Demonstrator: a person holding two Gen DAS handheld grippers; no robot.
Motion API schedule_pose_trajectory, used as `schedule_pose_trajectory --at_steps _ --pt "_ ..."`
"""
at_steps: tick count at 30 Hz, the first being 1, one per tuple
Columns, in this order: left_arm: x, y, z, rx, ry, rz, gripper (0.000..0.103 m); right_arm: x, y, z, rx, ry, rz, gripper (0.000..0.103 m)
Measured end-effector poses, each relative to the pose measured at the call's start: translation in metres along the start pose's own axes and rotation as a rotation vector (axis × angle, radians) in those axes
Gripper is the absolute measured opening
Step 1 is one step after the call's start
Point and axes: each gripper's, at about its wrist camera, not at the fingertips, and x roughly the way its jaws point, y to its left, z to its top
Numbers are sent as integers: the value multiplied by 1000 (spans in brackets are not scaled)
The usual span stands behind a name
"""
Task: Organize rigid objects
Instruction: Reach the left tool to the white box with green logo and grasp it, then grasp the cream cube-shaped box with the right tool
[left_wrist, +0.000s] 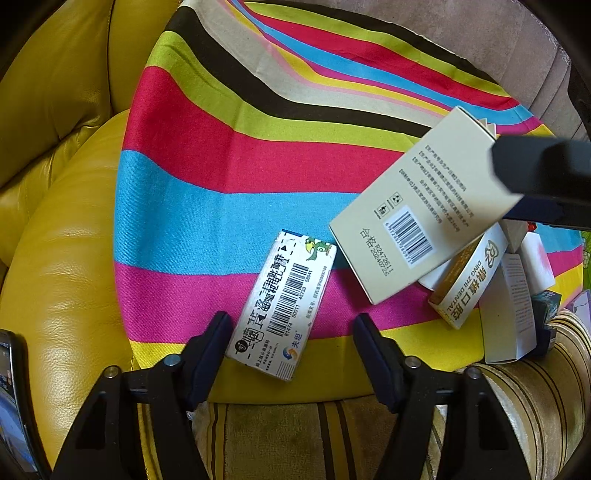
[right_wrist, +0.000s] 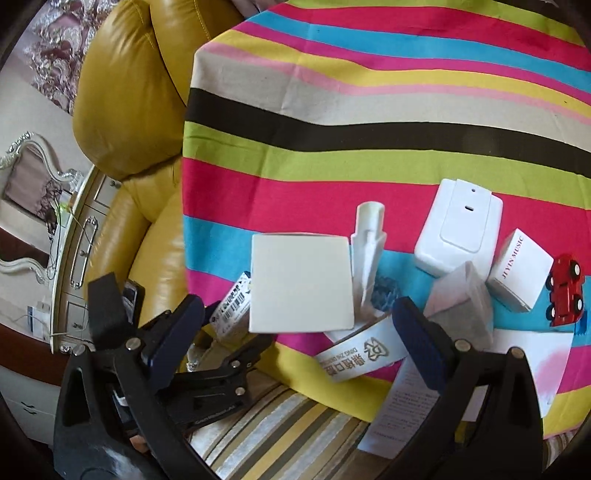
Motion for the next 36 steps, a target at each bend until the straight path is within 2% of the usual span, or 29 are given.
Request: schedule_pose_trajectory --at_steps 1,2,5,8,10,13,22,30,32,36 --pt "0 1 0 0 -2 4 61 1 0 0 -7 1 -7 98" --pt "-2 1 -1 0 -4 4 60 3 0 -1 -14 5 -11 89" --pt "-7 0 -6 -5 -10 3 54 6 -5 0 3 22 5 76" --pt "-8 2 -7 -7 -14 0 49 3 -8 -1 5 14 15 69" --pt "-10 2 -9 -7 -17 -1 42 3 -8 -1 2 9 20 67" --pt "-11 5 -9 -7 -20 -3 38 3 -5 -3 -16 7 27 59" --pt "-12 5 -11 -20 -30 -12 35 1 0 -10 -41 0 33 58" --pt "-19 15 -13 -56 -49 -13 34 -6 1 -15 -44 -30 92 55" --pt "-36 22 -32 -62 -52 -13 34 -10 2 -16 -48 -39 106 55" --pt "-38 27 -34 -73 -56 -17 34 -17 3 -19 -43 -53 136 55"
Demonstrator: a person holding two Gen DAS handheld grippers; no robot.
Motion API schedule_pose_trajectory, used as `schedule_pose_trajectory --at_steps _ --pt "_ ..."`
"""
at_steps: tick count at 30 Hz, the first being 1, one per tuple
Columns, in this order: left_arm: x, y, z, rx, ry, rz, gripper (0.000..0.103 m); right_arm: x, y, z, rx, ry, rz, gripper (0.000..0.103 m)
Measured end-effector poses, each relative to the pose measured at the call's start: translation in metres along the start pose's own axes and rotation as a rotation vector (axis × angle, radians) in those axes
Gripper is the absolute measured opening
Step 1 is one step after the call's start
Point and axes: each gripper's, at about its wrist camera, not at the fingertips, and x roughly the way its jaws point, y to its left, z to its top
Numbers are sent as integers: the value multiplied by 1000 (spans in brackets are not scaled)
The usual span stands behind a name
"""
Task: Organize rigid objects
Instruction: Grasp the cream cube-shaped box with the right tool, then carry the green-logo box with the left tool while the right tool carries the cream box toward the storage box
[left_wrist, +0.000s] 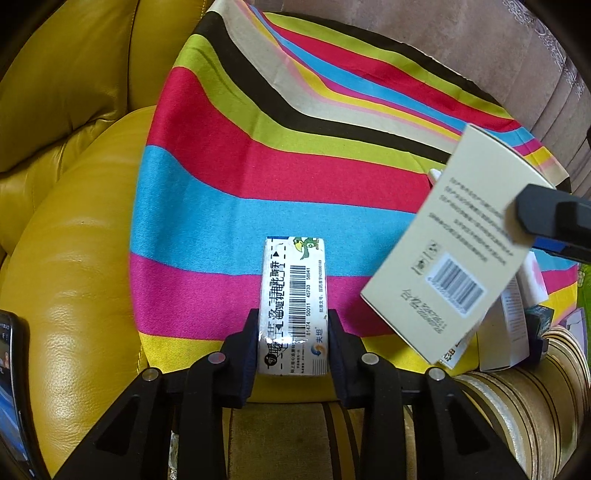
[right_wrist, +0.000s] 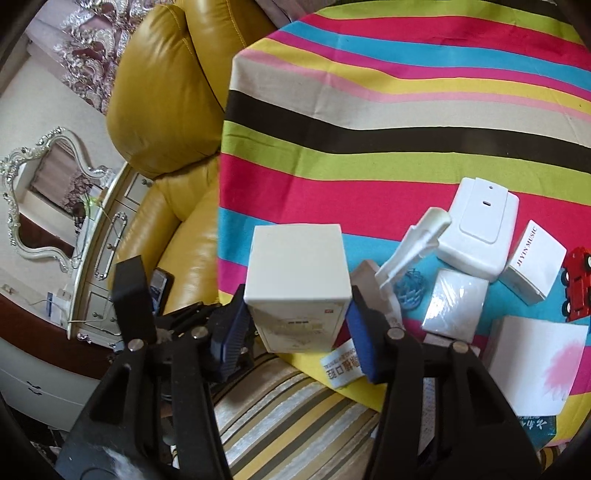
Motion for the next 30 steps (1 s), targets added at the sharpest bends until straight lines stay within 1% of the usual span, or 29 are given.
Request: schedule_pose_trajectory --at_steps 5,10,13,17,19,20,23,25,28,30 --pt "0 -8 -2 -13 -7 -1 34 -6 -5 -1 45 -10 51 55" --pt "-4 -10 -7 -28 -24 9 34 -13 -7 0 61 -36 74 55" --pt "-16 -10 -10 -36 -63 39 34 -18 -8 -2 68 -49 100 55" --pt "-34 -17 -11 -25 -129 98 34 -30 -8 -9 75 -66 118 55" --pt "-45 -24 -10 -4 -161 110 34 -39 -10 -14 77 -78 126 55" --pt "-42 -32 -5 4 -167 110 34 -45 -11 -16 80 -86 129 55" --pt "-57 -45 -4 25 -179 71 34 -62 -15 -25 92 -111 134 55" --pt "-52 -56 6 42 -185 34 34 -74 -19 -31 102 -125 129 55" --pt "-52 -79 7 81 -195 2 34 -91 -28 -41 122 -146 120 55" --pt "-52 -95 8 101 -194 -38 34 -102 -36 -49 139 -158 108 55"
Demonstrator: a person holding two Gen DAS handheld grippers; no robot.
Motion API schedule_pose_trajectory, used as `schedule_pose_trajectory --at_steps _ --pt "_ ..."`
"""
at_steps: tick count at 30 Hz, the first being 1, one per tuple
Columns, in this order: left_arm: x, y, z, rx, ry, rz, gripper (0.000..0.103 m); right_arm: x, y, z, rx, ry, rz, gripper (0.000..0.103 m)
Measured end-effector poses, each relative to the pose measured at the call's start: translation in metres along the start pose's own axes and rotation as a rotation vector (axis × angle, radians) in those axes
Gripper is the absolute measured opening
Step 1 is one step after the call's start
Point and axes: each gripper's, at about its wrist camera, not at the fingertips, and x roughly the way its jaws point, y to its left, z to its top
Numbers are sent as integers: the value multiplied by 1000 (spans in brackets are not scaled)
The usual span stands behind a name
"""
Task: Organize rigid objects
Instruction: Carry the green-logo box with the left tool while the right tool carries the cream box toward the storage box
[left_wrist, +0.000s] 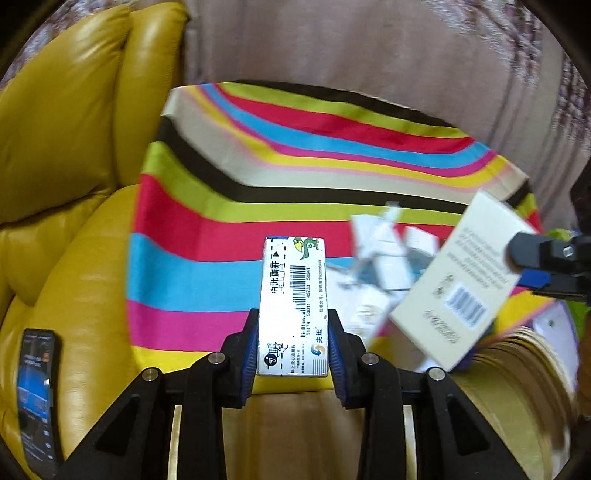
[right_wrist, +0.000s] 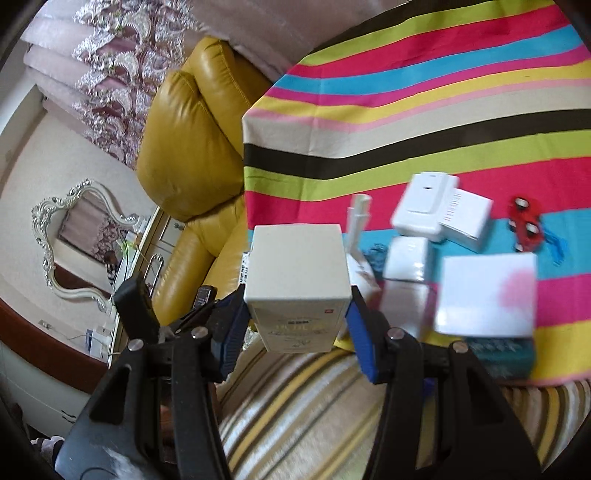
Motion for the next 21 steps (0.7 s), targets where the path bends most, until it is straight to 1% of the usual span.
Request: schedule_pose_trajectory --at_steps 3,8,15,21 --pt "-2 -25 4 30 -2 -47 34 -21 -14 -8 28 -20 -23 55" --pt "6 -72 6 102 18 -134 34 -57 -39 -22 74 -49 -78 55" --pt "14 -139 6 190 66 -256 34 -111 -74 -43 154 -118 -154 55" --pt "18 -195 -1 279 107 -331 34 -153 -102 -60 211 -175 -210 55"
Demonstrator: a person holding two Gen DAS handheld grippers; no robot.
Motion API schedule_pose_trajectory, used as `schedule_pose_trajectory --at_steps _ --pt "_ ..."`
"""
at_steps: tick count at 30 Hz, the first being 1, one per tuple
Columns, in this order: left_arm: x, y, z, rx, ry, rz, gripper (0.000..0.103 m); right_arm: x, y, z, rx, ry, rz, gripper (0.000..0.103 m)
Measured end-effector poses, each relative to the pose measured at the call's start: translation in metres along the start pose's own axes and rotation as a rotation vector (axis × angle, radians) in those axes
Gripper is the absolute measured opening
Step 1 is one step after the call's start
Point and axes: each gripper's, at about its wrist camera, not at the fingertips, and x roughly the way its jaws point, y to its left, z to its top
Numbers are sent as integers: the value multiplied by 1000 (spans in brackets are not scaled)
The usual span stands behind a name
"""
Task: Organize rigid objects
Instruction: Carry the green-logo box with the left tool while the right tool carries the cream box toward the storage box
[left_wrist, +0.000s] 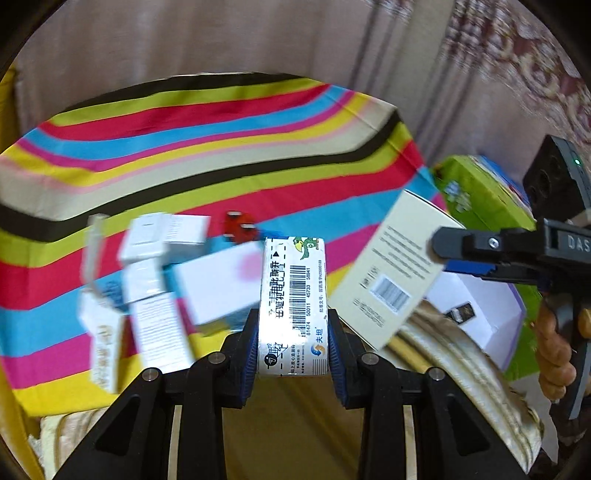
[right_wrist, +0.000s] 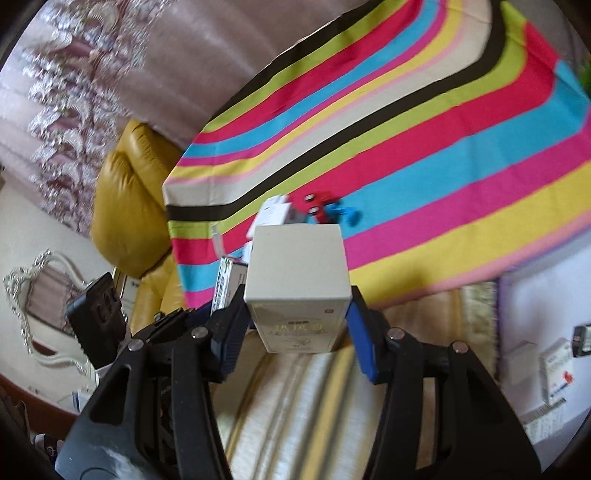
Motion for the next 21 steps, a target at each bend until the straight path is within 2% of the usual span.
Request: schedule_pose_trajectory --at_steps 9,15,18,21 --pt "22 -65 10 85 51 -123 34 -63 -52 -6 93 -112 -94 55" --pt "37 -83 9 48 114 -267 34 -92 -88 -11 160 -165 -193 55" --pt "44 -88 9 39 140 -279 34 -104 -103 -13 197 -189 -243 55" --pt "48 -99 8 55 158 -290 34 -117 -109 -15 179 -220 -308 55"
